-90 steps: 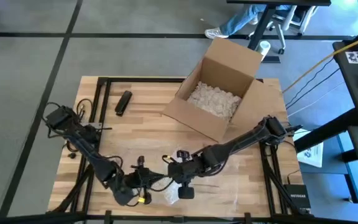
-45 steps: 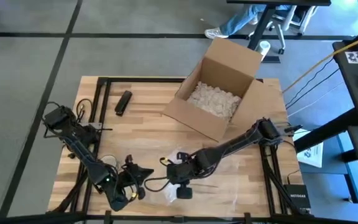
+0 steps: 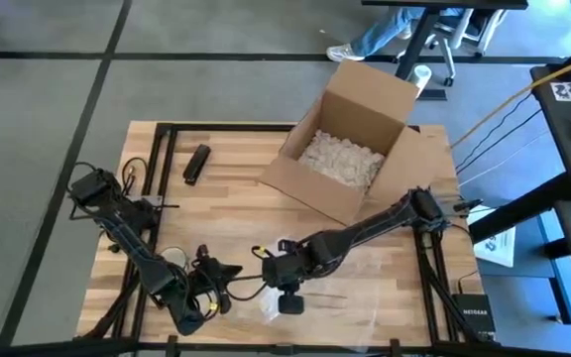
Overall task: Wrap mug
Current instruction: Wrap the green mug with bubble wrap
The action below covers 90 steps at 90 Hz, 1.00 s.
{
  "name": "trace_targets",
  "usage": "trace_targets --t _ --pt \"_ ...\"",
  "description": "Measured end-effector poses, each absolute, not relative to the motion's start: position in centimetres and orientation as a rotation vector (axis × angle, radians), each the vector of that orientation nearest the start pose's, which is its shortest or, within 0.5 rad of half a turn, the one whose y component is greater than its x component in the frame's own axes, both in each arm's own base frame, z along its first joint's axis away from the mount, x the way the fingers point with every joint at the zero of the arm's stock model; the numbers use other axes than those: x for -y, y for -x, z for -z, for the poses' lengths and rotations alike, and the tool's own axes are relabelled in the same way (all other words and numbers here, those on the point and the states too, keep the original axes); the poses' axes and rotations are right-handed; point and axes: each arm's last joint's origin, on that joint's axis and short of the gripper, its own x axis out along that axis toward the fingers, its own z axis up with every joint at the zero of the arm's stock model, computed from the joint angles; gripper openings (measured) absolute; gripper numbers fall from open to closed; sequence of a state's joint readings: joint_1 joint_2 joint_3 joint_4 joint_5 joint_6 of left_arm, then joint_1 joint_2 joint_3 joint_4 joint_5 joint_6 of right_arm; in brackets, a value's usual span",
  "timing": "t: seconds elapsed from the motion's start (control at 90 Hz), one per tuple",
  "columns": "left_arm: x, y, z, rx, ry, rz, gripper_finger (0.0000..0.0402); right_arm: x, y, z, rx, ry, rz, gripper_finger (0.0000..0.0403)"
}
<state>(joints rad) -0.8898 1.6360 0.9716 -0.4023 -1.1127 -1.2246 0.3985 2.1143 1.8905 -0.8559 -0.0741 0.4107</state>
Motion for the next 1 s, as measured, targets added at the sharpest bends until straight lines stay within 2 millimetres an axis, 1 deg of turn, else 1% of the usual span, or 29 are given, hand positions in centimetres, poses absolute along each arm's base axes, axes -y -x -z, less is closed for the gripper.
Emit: trace_targets --t 0.122,0.222,0.4,0.589,0.711,0.8,0.878,0.933,1.0 --pt "22.2 -21.2 -19.2 -0.346 0.291 -0.48 0.0 -17.7 -41.7 -25.2 -1.135 -0.165 -0.171 0.0" --pt "22.2 -21.1 -19.2 -0.347 0.291 -0.478 0.0 -17.4 -41.5 -25.0 -1.163 -0.141 -0.137 0.0" --pt "22.2 -21.1 -19.2 -0.348 0.289 -0.478 0.0 -17.3 -41.6 -25.1 -1.139 -0.106 -0.108 0.0" --pt "22.2 -21.1 -19.2 -0.347 0.291 -0.478 0.0 -16.4 -42.0 -25.0 -1.131 -0.092 -0.064 0.0" --pt "22.2 -21.1 -19.2 -0.347 0.294 -0.478 0.0 -15.4 -41.9 -23.6 -1.173 -0.093 -0.053 0.0" --pt "22.2 -21.1 -19.2 -0.345 0.299 -0.479 0.0 -14.9 -42.1 -21.6 -1.215 -0.147 -0.079 0.0" --pt "22.2 -21.1 -19.2 -0.346 0.298 -0.479 0.0 -14.9 -42.2 -20.1 -1.22 -0.193 -0.133 0.0" --pt "22.2 -21.1 -19.2 -0.346 0.298 -0.479 0.0 -15.1 -42.4 -19.5 -1.208 -0.216 -0.164 0.0" --pt "22.2 -21.1 -19.2 -0.346 0.297 -0.479 0.0 -15.1 -42.4 -19.4 -1.211 -0.223 -0.175 0.0"
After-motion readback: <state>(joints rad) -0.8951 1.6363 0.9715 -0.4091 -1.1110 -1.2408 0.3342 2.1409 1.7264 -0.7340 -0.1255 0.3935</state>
